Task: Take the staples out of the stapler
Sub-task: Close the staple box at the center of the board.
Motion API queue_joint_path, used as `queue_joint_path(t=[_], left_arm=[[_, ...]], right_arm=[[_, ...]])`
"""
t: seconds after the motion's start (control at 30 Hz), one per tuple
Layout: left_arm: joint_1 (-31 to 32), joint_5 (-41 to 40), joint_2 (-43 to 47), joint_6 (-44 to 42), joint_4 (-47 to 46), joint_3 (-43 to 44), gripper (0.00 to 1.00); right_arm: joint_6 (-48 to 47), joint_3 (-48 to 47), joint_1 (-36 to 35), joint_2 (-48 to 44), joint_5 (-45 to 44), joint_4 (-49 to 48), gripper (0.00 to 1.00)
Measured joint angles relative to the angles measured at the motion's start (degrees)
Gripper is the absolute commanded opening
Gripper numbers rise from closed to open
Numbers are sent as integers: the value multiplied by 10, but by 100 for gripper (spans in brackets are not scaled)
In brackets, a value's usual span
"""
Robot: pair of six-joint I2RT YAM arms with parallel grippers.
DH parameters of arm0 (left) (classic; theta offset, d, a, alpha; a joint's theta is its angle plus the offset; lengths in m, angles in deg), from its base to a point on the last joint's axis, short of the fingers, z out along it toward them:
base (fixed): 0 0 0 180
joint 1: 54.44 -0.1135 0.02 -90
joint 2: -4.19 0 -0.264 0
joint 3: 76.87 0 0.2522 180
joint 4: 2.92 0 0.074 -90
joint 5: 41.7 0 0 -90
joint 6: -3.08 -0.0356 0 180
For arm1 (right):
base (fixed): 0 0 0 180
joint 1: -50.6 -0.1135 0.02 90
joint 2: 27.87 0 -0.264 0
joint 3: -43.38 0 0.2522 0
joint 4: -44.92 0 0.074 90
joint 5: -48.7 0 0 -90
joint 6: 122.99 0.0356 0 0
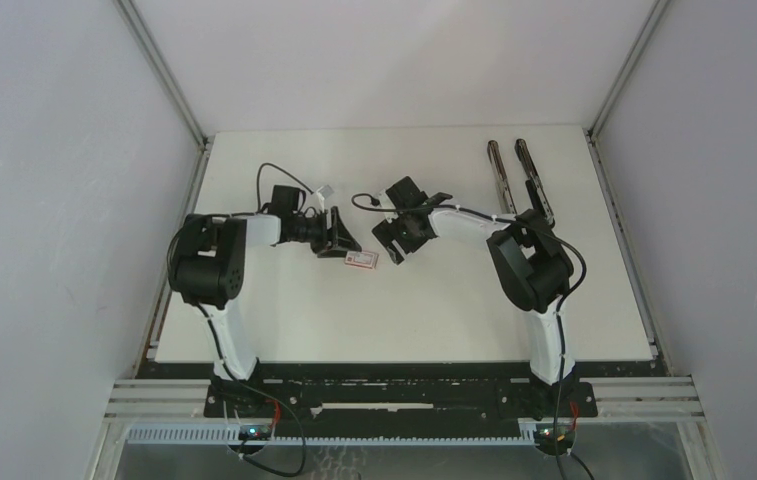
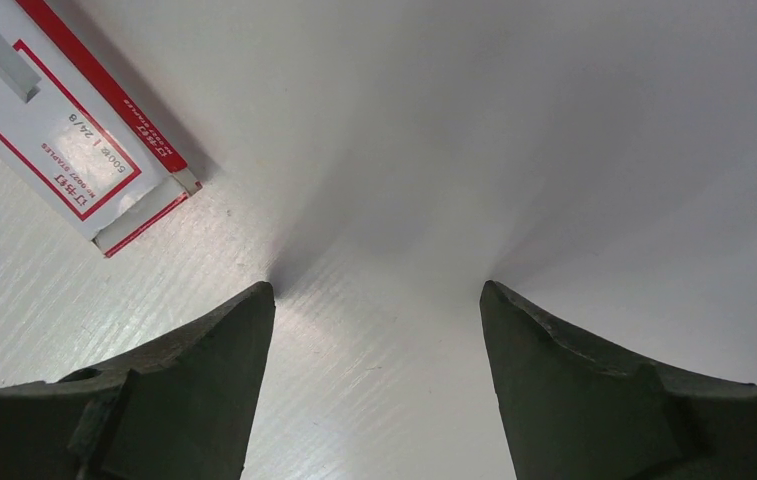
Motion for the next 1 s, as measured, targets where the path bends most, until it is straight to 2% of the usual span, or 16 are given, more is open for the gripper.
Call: queue_joint_path(t=[0.27,0.53,0.63,0.77,1.0], left_arm=[[-3,12,2,2,-25,-4,71],[-16,-42,49,0,-31,-14,84],[-16,-45,65,-7,-31,-14,84],[-16,-70,68,-20,-20,-14,78],[-13,-94,68,-35,3,-14,59]], right_arm=[[0,0,0,0,8,0,75],[-1,0,0,0,10,0,75],[-2,0,0,0,10,0,75],[-2,-1,0,0,10,1,75],[4,-1,-1,0,11,1,75]])
